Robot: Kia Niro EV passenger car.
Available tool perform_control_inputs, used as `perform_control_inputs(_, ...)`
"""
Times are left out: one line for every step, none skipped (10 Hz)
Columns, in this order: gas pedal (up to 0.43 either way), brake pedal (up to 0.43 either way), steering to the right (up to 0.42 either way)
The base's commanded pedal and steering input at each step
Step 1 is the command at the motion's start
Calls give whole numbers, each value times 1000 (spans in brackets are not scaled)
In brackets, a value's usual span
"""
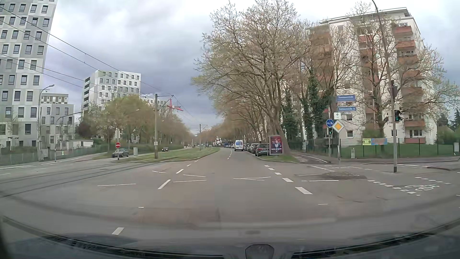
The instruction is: Follow the waypoints while adhering to traffic rules and regulations
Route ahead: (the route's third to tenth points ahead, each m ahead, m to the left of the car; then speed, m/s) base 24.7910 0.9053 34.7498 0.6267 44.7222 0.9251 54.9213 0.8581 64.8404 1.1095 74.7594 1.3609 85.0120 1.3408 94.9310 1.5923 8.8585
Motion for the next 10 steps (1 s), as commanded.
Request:
perform_control_inputs(189, 0, -10)
perform_control_inputs(189, 0, -11)
perform_control_inputs(189, 0, -12)
perform_control_inputs(189, 0, -12)
perform_control_inputs(177, 0, -12)
perform_control_inputs(177, 0, -13)
perform_control_inputs(177, 0, -13)
perform_control_inputs(177, 0, -13)
perform_control_inputs(177, 0, -14)
perform_control_inputs(177, 0, -14)
